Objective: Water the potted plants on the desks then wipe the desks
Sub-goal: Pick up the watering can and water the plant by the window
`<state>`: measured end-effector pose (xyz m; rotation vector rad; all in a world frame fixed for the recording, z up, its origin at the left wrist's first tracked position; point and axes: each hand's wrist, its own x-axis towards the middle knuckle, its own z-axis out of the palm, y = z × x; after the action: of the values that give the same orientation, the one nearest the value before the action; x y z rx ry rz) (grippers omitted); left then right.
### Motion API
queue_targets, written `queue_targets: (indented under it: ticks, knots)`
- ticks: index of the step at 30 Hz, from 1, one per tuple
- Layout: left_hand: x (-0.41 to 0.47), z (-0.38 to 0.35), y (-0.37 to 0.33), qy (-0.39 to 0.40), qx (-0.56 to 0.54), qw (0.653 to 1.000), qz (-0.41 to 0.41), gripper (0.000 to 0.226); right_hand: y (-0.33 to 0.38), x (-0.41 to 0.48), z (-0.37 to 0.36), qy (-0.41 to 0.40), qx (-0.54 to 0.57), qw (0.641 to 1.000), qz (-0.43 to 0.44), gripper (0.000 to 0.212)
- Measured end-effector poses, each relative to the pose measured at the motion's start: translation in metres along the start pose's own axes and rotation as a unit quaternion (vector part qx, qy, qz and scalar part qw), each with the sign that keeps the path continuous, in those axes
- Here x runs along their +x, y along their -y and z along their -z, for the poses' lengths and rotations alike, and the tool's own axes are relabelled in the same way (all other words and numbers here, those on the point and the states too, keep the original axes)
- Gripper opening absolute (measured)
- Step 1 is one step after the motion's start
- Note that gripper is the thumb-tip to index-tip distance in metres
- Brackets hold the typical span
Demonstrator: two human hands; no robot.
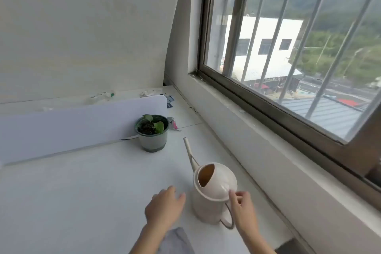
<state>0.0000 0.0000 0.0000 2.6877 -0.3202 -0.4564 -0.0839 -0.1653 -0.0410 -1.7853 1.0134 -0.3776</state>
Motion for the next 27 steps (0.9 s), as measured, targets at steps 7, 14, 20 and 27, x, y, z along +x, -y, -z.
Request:
queue_targets:
  ticks: [7, 14, 20, 27]
  knots:
    - [0.046, -0.025, -0.031, 0.094, -0.351, 0.93, 0.053, 0.058, -0.001, 0.007, -0.002, 0.115, -0.038, 0.989, -0.083, 0.047]
    - [0.059, -0.036, -0.044, 0.119, -0.486, 0.858, 0.117, 0.068, -0.001, 0.006, 0.006, 0.185, 0.015, 0.974, -0.131, 0.049]
    - [0.082, -0.044, -0.048, 0.096, -0.481, 0.862, 0.128, 0.086, -0.013, 0.027, 0.02, 0.204, 0.018, 0.971, -0.125, 0.047]
    - [0.098, -0.065, -0.048, 0.051, -0.544, 0.818, 0.178, 0.104, -0.02, 0.083, 0.05, 0.238, 0.035, 0.964, -0.115, 0.049]
